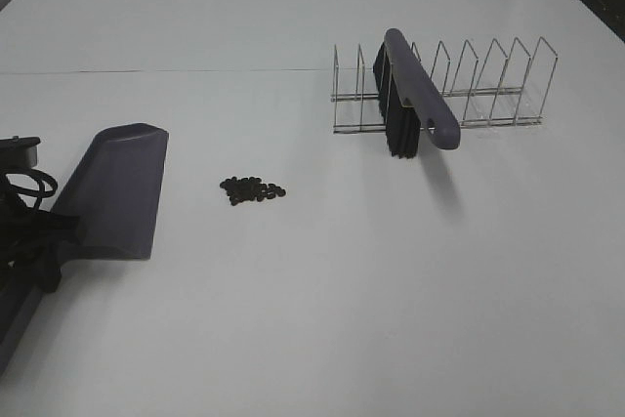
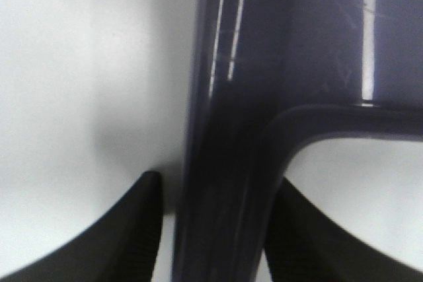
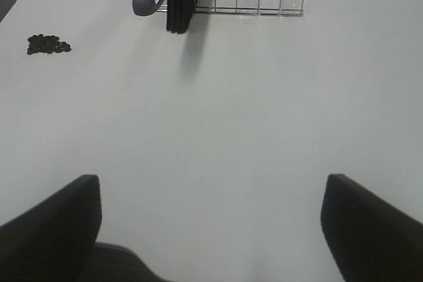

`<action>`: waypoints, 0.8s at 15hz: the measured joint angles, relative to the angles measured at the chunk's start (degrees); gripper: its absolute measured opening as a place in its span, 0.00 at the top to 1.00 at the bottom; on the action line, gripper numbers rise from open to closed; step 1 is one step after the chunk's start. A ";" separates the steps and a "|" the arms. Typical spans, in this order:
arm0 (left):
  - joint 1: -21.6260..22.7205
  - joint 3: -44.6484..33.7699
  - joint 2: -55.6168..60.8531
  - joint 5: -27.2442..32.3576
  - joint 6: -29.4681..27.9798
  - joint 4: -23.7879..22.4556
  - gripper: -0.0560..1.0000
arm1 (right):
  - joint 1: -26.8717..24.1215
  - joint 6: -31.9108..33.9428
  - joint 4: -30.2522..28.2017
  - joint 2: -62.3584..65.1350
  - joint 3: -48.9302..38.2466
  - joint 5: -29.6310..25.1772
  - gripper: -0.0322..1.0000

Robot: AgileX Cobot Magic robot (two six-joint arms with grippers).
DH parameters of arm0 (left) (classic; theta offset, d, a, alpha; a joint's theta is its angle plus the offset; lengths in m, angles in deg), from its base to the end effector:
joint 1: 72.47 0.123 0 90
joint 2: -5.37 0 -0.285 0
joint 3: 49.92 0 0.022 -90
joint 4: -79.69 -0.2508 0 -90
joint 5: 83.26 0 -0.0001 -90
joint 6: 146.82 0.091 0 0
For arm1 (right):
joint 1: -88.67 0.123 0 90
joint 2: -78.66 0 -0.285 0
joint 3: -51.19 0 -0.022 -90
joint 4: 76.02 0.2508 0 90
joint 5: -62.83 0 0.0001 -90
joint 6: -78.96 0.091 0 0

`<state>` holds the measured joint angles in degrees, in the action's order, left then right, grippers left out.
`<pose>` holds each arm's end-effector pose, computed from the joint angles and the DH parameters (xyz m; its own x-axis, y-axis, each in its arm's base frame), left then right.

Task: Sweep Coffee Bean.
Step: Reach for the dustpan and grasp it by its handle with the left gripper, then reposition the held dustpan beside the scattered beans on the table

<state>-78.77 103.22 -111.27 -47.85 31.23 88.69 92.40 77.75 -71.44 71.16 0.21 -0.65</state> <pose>0.2941 -0.0408 0.0986 -0.9986 -0.0518 -0.0099 -0.0506 0.9943 -0.0934 -0.0037 0.0063 0.2620 -0.5289 -0.0199 -0.8485 -0.1177 0.9918 0.0502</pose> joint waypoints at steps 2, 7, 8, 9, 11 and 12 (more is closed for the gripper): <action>0.00 0.00 0.00 -0.06 0.57 -0.52 0.63 | 0.00 0.00 0.00 0.00 0.00 0.00 0.23; 0.00 0.00 0.00 -0.11 4.47 -2.41 0.63 | 0.00 0.00 0.00 0.00 0.00 0.00 0.23; 0.00 0.00 0.00 -0.06 4.70 -2.46 0.63 | 0.00 0.00 0.00 0.00 0.00 0.00 0.23; 0.00 0.00 0.06 0.06 4.81 -2.58 0.63 | 0.00 0.00 0.00 0.00 0.00 0.00 0.23; 0.00 0.00 1.09 1.03 5.10 -4.01 0.63 | 0.00 0.00 0.00 0.00 0.00 0.00 0.23; 0.00 -0.11 2.41 1.43 5.10 -5.33 0.63 | 0.00 0.00 0.00 0.00 0.00 0.00 0.23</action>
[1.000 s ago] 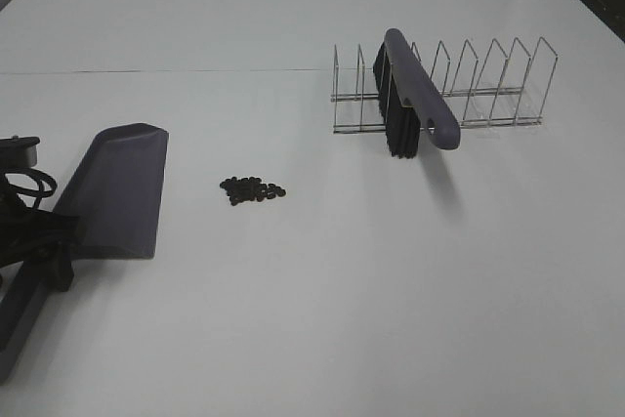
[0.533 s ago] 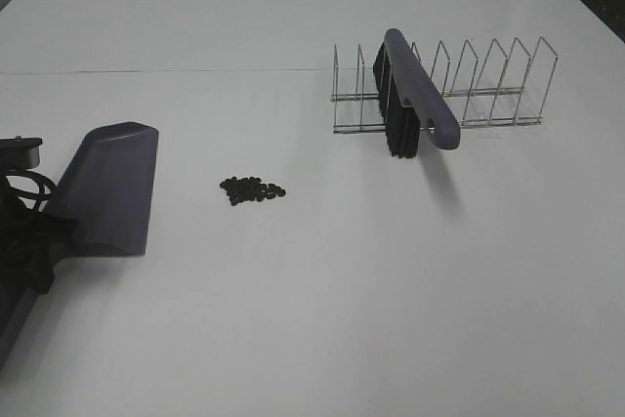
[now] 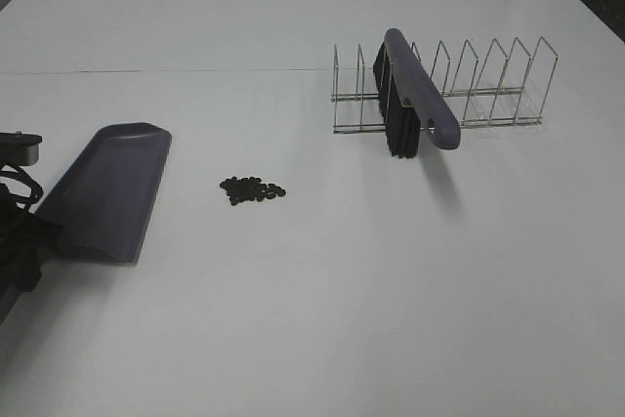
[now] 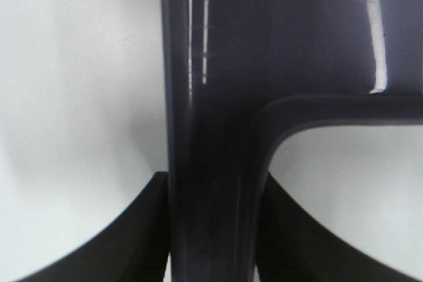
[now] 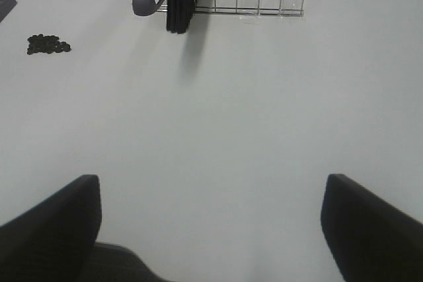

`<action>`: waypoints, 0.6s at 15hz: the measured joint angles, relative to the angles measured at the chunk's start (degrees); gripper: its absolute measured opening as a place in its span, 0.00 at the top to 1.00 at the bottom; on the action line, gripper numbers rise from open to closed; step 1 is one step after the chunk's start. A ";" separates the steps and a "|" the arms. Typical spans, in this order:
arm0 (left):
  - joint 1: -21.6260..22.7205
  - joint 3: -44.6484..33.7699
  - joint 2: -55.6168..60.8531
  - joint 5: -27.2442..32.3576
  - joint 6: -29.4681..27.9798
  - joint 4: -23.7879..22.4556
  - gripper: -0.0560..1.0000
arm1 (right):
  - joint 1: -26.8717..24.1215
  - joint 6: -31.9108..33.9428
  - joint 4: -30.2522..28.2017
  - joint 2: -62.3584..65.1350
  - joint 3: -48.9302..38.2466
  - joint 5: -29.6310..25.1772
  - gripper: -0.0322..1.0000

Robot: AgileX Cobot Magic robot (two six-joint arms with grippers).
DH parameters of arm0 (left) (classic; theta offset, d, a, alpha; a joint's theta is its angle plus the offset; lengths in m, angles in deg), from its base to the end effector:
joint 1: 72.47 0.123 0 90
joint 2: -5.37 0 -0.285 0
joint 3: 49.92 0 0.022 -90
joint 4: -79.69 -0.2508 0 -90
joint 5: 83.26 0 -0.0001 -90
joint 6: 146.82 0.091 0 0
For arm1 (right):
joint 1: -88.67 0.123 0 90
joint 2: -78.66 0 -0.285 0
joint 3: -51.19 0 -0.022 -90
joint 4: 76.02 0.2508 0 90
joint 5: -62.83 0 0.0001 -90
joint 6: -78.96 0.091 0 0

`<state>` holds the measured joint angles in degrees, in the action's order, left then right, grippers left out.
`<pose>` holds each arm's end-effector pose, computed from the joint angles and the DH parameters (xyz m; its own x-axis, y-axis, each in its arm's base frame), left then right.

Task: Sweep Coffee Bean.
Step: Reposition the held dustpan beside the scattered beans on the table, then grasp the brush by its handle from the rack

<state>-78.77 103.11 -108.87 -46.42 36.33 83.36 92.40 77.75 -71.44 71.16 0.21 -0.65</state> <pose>0.2922 -0.0358 0.1103 -0.9929 0.1133 -0.0352 0.1147 0.9927 -0.0382 -0.0037 0.0063 0.2620 -0.5289 -0.0199 -0.8485 -0.1177 0.9918 0.0502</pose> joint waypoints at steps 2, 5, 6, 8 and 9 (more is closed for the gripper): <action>0.00 0.00 3.32 0.23 0.06 -2.69 0.63 | 0.00 0.00 0.00 0.00 0.00 0.00 0.23; 0.00 0.00 5.21 0.74 1.78 -4.64 0.63 | 0.00 2.01 -0.92 0.00 0.00 0.00 0.23; -0.11 0.00 5.21 0.06 1.95 -4.81 0.63 | 0.00 2.86 -1.26 0.00 0.00 0.00 0.23; -0.97 0.00 5.21 -0.92 2.46 -5.44 0.63 | 0.00 4.81 -1.49 -0.11 0.40 -0.06 0.23; -1.78 0.00 5.21 -0.97 2.58 -5.56 0.63 | 0.00 5.67 -1.49 -0.97 1.38 -0.29 0.23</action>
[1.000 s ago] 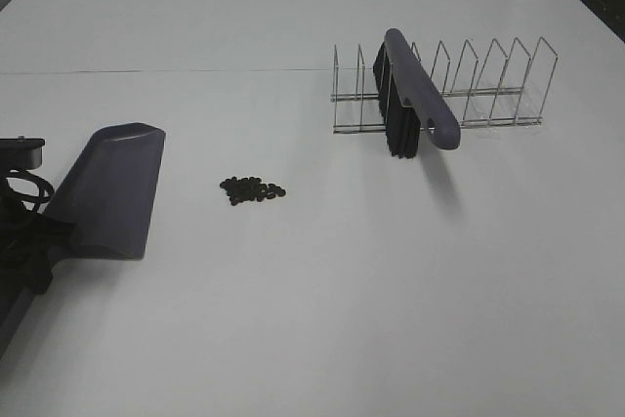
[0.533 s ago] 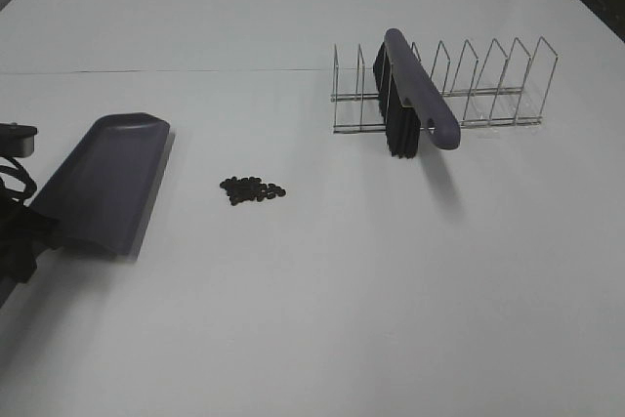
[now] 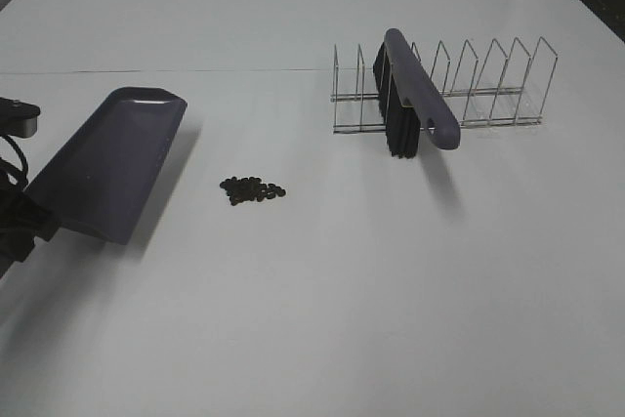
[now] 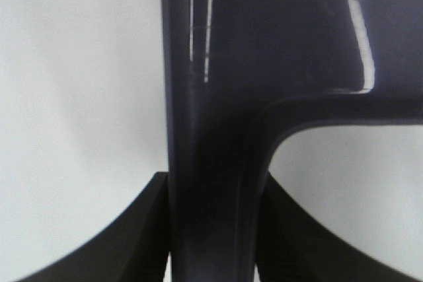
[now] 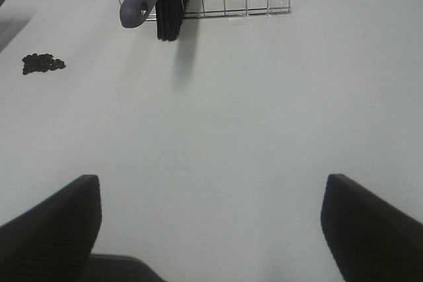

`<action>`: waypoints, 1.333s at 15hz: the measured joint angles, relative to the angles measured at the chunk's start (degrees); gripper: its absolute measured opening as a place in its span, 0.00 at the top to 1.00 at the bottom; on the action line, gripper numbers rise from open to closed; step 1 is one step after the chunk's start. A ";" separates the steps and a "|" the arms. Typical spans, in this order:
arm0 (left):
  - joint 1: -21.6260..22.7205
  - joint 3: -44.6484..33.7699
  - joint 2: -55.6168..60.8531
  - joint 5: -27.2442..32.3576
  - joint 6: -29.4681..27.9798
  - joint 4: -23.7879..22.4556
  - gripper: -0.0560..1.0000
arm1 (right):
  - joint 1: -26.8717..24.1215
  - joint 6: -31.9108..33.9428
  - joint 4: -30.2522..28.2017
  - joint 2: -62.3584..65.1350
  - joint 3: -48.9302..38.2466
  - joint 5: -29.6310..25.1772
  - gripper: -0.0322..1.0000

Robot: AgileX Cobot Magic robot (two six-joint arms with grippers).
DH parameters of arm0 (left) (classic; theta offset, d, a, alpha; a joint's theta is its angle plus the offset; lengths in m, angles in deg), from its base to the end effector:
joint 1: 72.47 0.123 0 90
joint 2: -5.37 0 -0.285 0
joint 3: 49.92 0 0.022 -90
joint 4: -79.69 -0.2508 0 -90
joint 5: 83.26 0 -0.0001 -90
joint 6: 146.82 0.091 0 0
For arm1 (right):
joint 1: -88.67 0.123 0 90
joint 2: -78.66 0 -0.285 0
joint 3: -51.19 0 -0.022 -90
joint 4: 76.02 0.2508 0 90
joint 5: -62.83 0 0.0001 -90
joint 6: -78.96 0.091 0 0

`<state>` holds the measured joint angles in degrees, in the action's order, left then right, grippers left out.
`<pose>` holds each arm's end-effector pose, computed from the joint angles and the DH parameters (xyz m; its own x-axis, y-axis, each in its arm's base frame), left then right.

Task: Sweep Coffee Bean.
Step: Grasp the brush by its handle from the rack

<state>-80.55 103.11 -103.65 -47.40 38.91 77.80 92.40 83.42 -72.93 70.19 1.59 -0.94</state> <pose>0.2931 -0.0398 0.1373 -0.9548 0.2632 -0.1385 0.2606 0.9647 0.0369 -0.0038 0.0042 0.2683 -0.5340 0.0668 -0.8429 -0.0520 0.9924 0.1116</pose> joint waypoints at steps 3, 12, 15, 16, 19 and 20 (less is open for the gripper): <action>-2.98 0.00 0.00 -0.17 -0.63 -0.57 0.63 | 0.00 0.92 -0.74 -7.79 6.07 -0.06 0.23; -3.21 0.00 -0.17 1.72 -2.58 -3.27 0.63 | 0.00 -2.52 -5.67 -52.77 40.34 -5.04 0.23; -3.21 0.00 -0.17 1.66 -2.58 -3.27 0.63 | 0.00 -3.72 -5.67 -65.43 47.21 -6.02 0.23; -3.21 0.00 -0.17 1.66 -2.58 -3.27 0.63 | 0.00 -3.72 -5.67 -69.33 48.76 -6.02 0.23; -3.21 0.00 -1.09 1.32 -2.58 -3.27 0.63 | 0.00 -3.84 -4.53 -77.98 53.46 -6.19 0.23; -3.21 0.00 -1.83 1.32 -2.58 -3.27 0.63 | 0.00 -4.18 -3.72 -81.82 55.81 -6.19 0.23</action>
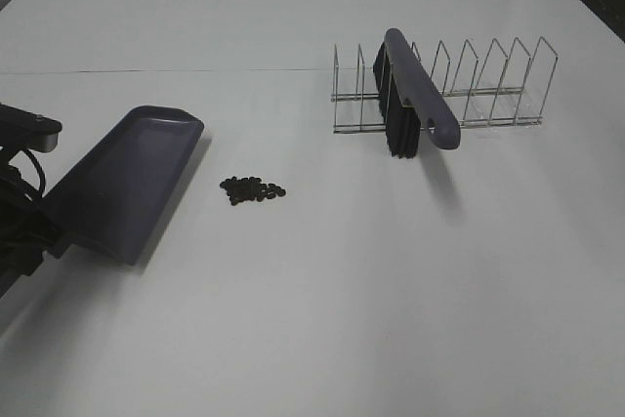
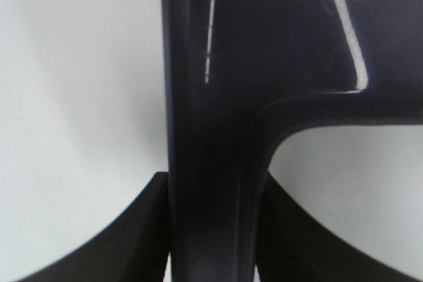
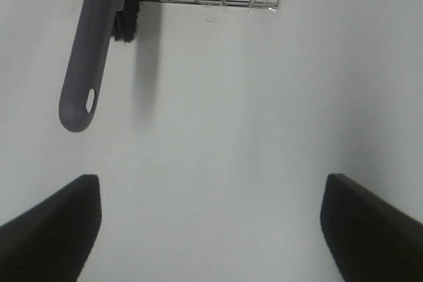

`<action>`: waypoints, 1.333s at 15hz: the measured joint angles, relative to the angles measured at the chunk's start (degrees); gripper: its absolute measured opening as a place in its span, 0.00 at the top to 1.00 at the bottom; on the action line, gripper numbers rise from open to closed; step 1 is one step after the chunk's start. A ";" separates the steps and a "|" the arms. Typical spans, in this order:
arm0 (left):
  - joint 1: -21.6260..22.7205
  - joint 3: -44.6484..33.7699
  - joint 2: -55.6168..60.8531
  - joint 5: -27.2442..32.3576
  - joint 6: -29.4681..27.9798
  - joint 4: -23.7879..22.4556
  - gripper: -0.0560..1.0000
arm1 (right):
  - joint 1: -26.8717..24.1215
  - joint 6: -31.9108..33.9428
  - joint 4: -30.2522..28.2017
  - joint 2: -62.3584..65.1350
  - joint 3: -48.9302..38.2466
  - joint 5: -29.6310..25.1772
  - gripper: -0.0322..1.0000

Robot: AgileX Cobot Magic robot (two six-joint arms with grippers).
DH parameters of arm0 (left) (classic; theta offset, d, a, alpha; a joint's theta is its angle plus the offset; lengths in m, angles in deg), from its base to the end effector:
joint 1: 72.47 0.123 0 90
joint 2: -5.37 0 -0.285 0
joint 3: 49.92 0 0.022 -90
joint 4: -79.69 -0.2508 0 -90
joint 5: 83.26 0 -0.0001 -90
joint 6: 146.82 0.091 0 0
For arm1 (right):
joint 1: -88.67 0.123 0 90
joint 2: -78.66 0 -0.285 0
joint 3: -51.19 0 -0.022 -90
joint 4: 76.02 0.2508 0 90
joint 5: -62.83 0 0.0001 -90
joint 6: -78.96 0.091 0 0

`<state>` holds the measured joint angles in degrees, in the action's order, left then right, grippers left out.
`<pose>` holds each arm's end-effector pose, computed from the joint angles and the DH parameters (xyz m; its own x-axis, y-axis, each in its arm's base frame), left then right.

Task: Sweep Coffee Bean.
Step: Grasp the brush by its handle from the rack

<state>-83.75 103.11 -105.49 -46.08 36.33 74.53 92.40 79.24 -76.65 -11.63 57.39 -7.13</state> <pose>0.2894 -0.0527 0.1277 -0.9449 0.3172 -0.0814 0.3126 0.9477 0.0649 0.2878 0.0178 0.3738 -0.8973 -0.0574 -0.4376 -0.0595 0.9982 -0.0088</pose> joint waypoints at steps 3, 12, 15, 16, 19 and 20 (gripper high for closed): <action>0.00 0.00 -0.92 0.00 0.00 0.17 0.63 | 0.57 -0.29 2.41 -11.69 9.85 0.00 0.25; 0.00 0.00 -0.97 1.32 0.00 0.17 0.63 | 10.20 0.29 3.67 -38.04 32.14 0.11 0.26; 0.00 0.00 -0.97 1.32 0.00 0.23 0.63 | 10.20 2.18 3.44 -43.66 33.75 0.17 0.26; 0.00 0.00 -0.97 1.32 0.00 0.29 0.63 | 10.20 2.41 3.44 -45.15 33.75 0.17 0.27; 0.00 0.00 -0.97 1.32 -0.57 0.86 0.63 | 10.20 5.16 3.44 -49.73 35.41 0.06 0.27; 0.00 0.00 -0.97 1.32 -0.69 1.20 0.63 | 10.20 5.84 3.44 -50.88 36.44 0.06 0.27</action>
<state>-83.75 103.11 -106.46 -44.76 35.64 75.74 102.59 85.09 -73.21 -62.51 93.83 -7.07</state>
